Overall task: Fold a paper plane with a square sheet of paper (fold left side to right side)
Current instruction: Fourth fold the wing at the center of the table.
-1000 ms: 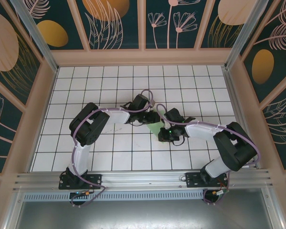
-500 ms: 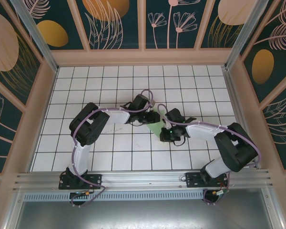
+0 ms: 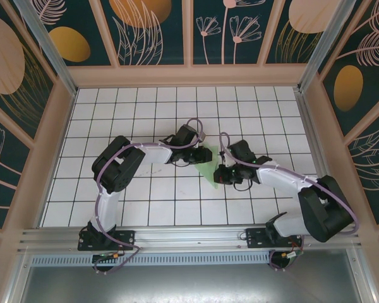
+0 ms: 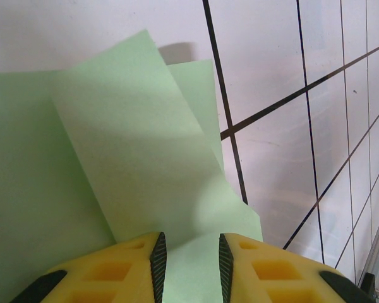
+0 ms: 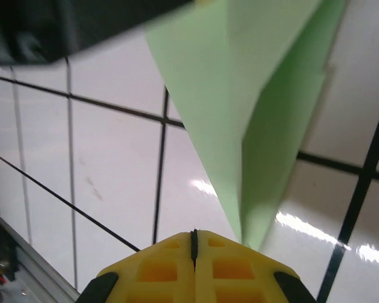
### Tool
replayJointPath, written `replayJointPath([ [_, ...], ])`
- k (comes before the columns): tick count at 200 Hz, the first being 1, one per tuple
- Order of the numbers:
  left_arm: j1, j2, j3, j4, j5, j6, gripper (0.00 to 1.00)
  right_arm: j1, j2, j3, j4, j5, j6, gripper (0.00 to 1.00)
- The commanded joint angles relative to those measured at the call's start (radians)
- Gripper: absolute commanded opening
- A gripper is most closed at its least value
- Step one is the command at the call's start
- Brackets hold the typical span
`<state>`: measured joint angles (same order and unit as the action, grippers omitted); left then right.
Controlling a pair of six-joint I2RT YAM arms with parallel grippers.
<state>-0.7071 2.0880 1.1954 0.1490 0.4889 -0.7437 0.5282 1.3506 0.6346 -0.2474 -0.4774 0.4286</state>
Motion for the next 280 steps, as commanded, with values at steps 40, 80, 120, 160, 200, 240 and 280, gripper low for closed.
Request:
replayJointPath([
  [40, 0.022, 0.078, -0.017, -0.1, -0.118, 0.04, 0.32, -0.039, 0.131, -0.019, 0.129, -0.025, 0.0, 0.05],
  [80, 0.022, 0.073, -0.016, -0.106, -0.121, 0.042, 0.33, -0.043, 0.159, -0.021, 0.071, 0.075, -0.023, 0.05],
  [120, 0.021, 0.04, -0.014, -0.093, -0.112, 0.044, 0.34, -0.046, 0.186, -0.035, 0.076, 0.09, -0.025, 0.05],
  [160, 0.021, -0.011, 0.035, -0.145, -0.119, 0.082, 0.37, -0.053, 0.17, -0.017, 0.032, 0.12, -0.044, 0.04],
  [200, 0.022, 0.027, 0.043, -0.127, -0.1, 0.068, 0.36, -0.069, 0.039, 0.039, -0.012, 0.051, -0.051, 0.05],
  [240, 0.021, 0.043, 0.035, -0.12, -0.101, 0.061, 0.37, -0.017, 0.036, 0.044, 0.107, -0.038, 0.013, 0.05],
  [280, 0.021, 0.049, 0.035, -0.115, -0.098, 0.057, 0.37, 0.003, 0.16, 0.048, 0.183, -0.045, 0.03, 0.06],
])
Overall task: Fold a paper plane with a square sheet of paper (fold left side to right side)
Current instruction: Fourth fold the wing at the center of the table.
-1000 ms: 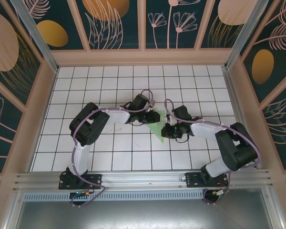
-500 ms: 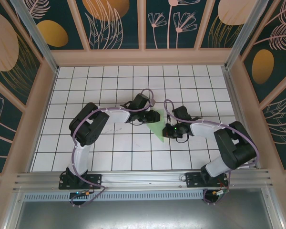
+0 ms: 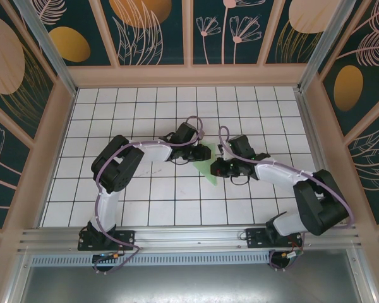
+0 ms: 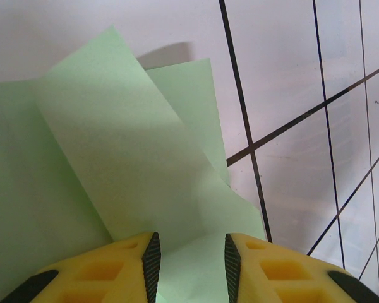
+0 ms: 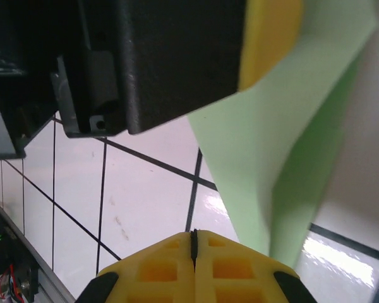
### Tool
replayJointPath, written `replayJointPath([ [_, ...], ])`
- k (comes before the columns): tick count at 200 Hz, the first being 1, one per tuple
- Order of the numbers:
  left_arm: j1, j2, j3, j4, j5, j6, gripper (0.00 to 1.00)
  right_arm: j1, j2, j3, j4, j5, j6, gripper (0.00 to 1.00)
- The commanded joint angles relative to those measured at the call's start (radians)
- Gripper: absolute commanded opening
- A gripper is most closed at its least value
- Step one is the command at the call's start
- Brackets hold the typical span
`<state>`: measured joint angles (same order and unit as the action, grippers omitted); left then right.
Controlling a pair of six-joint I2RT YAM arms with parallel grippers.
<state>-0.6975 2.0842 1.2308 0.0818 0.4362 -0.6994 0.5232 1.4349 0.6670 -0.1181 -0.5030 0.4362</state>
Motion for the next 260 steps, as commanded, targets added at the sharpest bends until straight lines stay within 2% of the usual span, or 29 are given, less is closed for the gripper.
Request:
replayJointPath([
  [1, 0.012, 0.053, 0.0, -0.048, -0.045, 0.013, 0.36, 0.008, 0.079, 0.016, 0.055, -0.018, 0.022, 0.06],
  [56, 0.012, 0.047, -0.001, -0.041, -0.037, 0.012, 0.37, -0.03, 0.135, -0.005, 0.019, 0.072, -0.015, 0.06],
  [106, 0.025, -0.011, 0.003, -0.001, -0.012, 0.023, 0.41, -0.06, 0.151, -0.08, 0.038, 0.052, -0.025, 0.06],
  [135, 0.041, -0.081, -0.006, 0.038, -0.001, 0.04, 0.43, -0.092, 0.147, -0.141, 0.068, 0.027, -0.021, 0.01],
  [165, 0.04, -0.165, -0.087, 0.186, 0.047, 0.03, 0.42, -0.124, 0.14, -0.18, 0.081, 0.012, -0.016, 0.0],
  [186, 0.039, -0.18, -0.158, 0.335, 0.135, -0.017, 0.36, -0.127, 0.145, -0.189, 0.091, 0.005, -0.016, 0.0],
  [210, 0.025, -0.148, -0.225, 0.53, 0.236, -0.099, 0.3, -0.129, 0.163, -0.193, 0.11, 0.0, -0.015, 0.0],
  [260, -0.022, -0.043, -0.232, 0.666, 0.298, -0.148, 0.26, -0.129, 0.186, -0.185, 0.114, -0.001, -0.017, 0.0],
])
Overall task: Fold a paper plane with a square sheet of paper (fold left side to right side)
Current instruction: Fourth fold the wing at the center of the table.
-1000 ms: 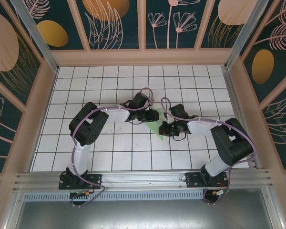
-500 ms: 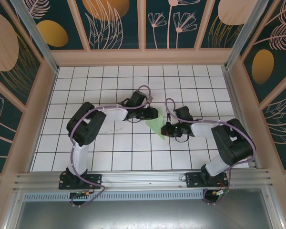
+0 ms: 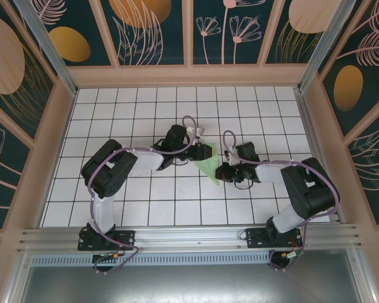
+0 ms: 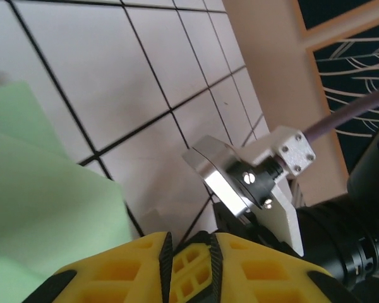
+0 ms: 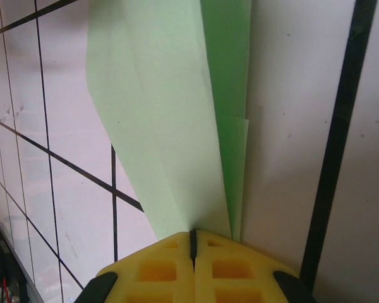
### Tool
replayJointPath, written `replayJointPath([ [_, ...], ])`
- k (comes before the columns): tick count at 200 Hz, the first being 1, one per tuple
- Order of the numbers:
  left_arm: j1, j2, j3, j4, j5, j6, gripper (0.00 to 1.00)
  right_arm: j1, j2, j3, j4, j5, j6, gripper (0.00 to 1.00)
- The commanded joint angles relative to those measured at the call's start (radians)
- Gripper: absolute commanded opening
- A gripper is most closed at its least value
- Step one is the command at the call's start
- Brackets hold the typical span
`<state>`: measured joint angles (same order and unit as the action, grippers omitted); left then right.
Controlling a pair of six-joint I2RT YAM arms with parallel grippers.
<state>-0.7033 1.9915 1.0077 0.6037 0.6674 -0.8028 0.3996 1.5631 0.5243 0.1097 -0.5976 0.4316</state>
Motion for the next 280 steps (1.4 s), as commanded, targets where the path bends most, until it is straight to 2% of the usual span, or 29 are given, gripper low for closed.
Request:
replayJointPath([
  [1, -0.018, 0.051, -0.008, 0.145, 0.067, -0.045, 0.26, -0.005, 0.058, -0.043, -0.113, 0.095, -0.012, 0.0],
  [42, -0.019, 0.118, 0.007, 0.121, 0.04, -0.044, 0.24, -0.007, 0.056, -0.033, -0.139, 0.105, -0.018, 0.0],
  [86, -0.019, 0.143, 0.043, 0.014, -0.023, 0.016, 0.23, -0.006, 0.055, -0.017, -0.179, 0.126, -0.028, 0.0],
  [177, 0.009, 0.193, 0.105, -0.076, -0.109, 0.058, 0.2, -0.006, 0.085, 0.001, -0.254, 0.157, -0.052, 0.0],
  [218, 0.043, 0.222, 0.16, -0.182, -0.179, 0.081, 0.18, -0.006, 0.092, 0.005, -0.285, 0.169, -0.06, 0.0],
  [246, 0.051, 0.227, 0.215, -0.296, -0.257, 0.147, 0.17, -0.007, 0.086, 0.006, -0.306, 0.185, -0.066, 0.0],
  [280, 0.063, 0.252, 0.276, -0.348, -0.289, 0.17, 0.17, -0.006, 0.084, 0.001, -0.306, 0.181, -0.068, 0.0],
])
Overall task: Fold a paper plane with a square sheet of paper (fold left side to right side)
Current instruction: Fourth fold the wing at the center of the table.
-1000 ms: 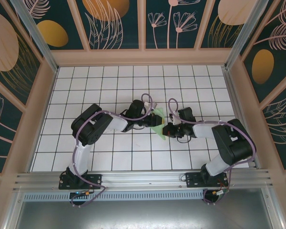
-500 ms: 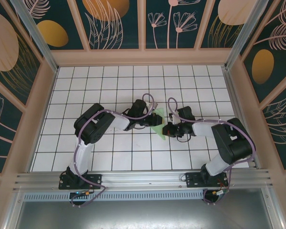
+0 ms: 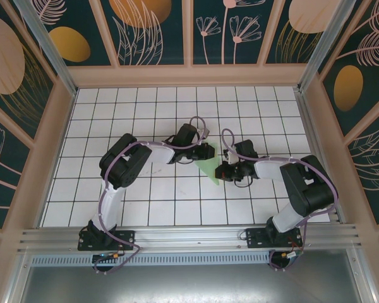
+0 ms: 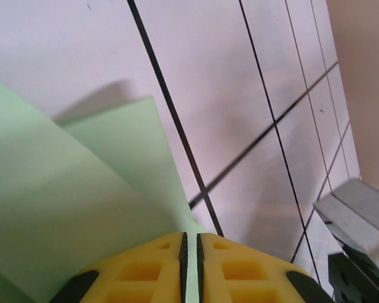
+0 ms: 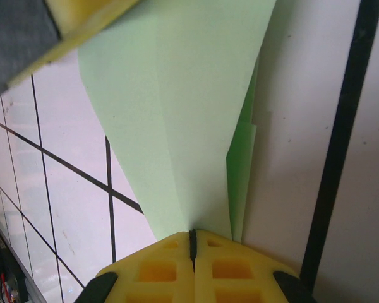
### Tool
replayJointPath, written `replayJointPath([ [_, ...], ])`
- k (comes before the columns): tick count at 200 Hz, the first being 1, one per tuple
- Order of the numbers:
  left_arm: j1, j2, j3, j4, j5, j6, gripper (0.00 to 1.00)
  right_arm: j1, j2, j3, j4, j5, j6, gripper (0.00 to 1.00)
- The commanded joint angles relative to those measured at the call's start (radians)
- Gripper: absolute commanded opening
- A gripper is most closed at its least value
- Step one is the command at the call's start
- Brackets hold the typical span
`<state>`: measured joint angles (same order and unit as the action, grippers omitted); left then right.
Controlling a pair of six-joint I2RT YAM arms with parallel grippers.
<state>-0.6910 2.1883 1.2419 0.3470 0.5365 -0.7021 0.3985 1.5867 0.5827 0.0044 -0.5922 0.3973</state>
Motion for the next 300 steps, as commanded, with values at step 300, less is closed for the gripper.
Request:
replayJointPath([
  [300, 0.183, -0.368, -0.275, 0.112, 0.068, -0.066, 0.46, -0.056, -0.257, 0.063, 0.113, 0.135, 0.055, 0.34],
])
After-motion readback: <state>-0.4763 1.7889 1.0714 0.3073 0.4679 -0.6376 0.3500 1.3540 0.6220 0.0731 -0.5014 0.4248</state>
